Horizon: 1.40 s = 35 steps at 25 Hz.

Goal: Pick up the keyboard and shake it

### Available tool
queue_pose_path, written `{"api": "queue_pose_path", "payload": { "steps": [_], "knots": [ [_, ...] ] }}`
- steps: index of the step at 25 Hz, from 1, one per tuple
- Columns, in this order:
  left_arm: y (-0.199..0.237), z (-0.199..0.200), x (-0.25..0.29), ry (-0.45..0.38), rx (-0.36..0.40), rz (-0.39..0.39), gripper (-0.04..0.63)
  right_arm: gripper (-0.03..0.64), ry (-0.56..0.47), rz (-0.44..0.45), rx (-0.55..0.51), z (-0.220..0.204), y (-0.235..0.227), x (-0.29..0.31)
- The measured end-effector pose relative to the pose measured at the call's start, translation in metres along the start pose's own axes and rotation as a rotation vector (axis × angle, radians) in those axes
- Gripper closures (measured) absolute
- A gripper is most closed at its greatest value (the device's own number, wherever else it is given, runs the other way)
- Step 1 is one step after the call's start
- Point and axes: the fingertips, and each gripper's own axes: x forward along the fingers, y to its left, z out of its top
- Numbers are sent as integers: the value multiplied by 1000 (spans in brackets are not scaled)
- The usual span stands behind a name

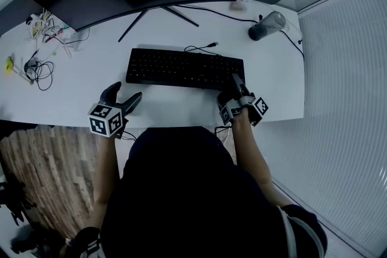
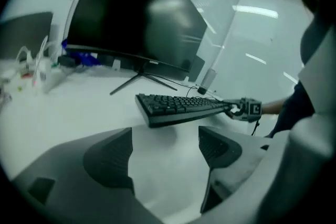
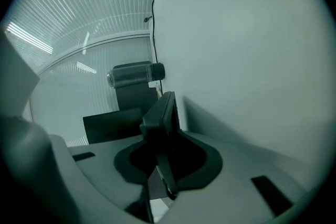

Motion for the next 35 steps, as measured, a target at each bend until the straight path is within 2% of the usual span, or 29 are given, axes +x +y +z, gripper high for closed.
{"api": "queue_pose_path", "payload": {
  "steps": [3, 6, 9, 10, 11, 13, 15, 21, 22, 23, 24, 26, 31, 35],
  "knots": [
    [-11, 18, 6, 23, 313, 102, 221, 528, 22, -14, -43, 1, 1, 2],
    [-30, 21, 26, 107, 611, 119, 221, 528, 46, -33, -79, 3, 0, 5],
    [-43, 20, 45, 171, 825, 136, 228, 528, 71, -52, -113, 2, 1, 7],
    [-46, 20, 50, 181, 894, 146, 262, 528, 79, -59, -124, 2, 1, 8],
    [-50, 20, 54, 191, 969, 155, 330, 528, 86, -66, -130, 2, 1, 8],
    [-56, 16, 62, 215, 1116, 162, 390, 528, 100, -81, -137, 3, 0, 9],
    [-59, 10, 67, 227, 1210, 167, 406, 526, 118, -84, -152, 3, 1, 9],
    [-57, 8, 70, 217, 1196, 197, 428, 521, 166, -100, -239, 0, 7, 11],
    [-57, 8, 70, 213, 1194, 200, 428, 502, 169, -103, -250, -2, 6, 11],
    [-57, 9, 70, 209, 1193, 205, 430, 387, 175, -104, -257, -4, 5, 10],
    [-57, 11, 69, 206, 1193, 209, 430, 334, 182, -109, -263, -7, 3, 9],
    [-56, 10, 68, 211, 1197, 213, 430, 334, 190, -151, -285, -12, -5, 4],
    [-54, 0, 72, 255, 1203, 227, 430, 334, 252, -386, -375, -28, -32, -13],
    [-52, -5, 74, 279, 1204, 230, 430, 334, 322, -437, -420, -49, -32, -23]
  ]
}}
